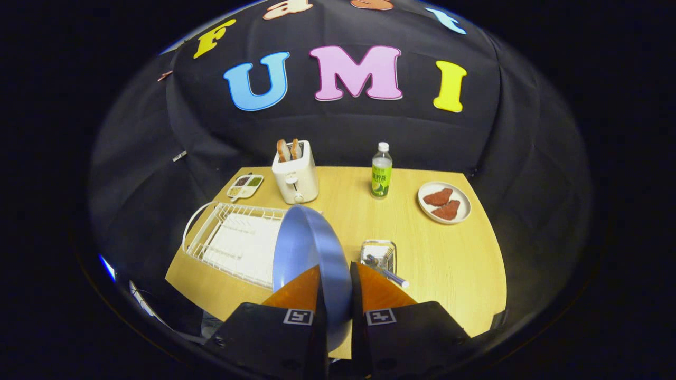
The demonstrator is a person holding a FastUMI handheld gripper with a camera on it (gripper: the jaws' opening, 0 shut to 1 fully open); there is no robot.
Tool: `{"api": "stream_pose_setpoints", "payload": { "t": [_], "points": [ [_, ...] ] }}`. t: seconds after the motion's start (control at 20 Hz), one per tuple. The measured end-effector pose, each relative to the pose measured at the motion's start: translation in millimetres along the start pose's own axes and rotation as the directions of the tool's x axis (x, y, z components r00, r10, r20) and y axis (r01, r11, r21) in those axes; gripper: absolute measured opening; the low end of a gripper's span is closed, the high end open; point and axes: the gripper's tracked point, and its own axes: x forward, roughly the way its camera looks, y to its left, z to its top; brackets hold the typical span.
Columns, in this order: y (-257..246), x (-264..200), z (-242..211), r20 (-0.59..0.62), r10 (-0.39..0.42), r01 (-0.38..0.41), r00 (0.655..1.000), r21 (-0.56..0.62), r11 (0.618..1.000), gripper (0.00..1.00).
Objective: Take the plate from the dish rack, then take the spoon from the basket and place it into the plate.
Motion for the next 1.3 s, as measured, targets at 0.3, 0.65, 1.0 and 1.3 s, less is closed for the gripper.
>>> {"api": "stream_pose_setpoints", "payload": {
  "t": [0.3, 0.65, 1.0, 1.3],
  "points": [
    [-25.9, 3.8, -104.5, -0.12, 0.086, -0.063, 0.989, 0.184, 0.981, 0.21],
    [-36.9, 42.4, -172.0, -0.172, 0.173, -0.101, 0.97, 0.363, 0.926, 0.21],
    [-41.1, 71.6, -196.4, -0.202, 0.215, -0.123, 0.956, 0.389, 0.913, 0.22],
    [-55.6, 92.0, -203.6, -0.245, 0.141, -0.036, 0.959, 0.391, 0.92, 0.3]
  ]
}}
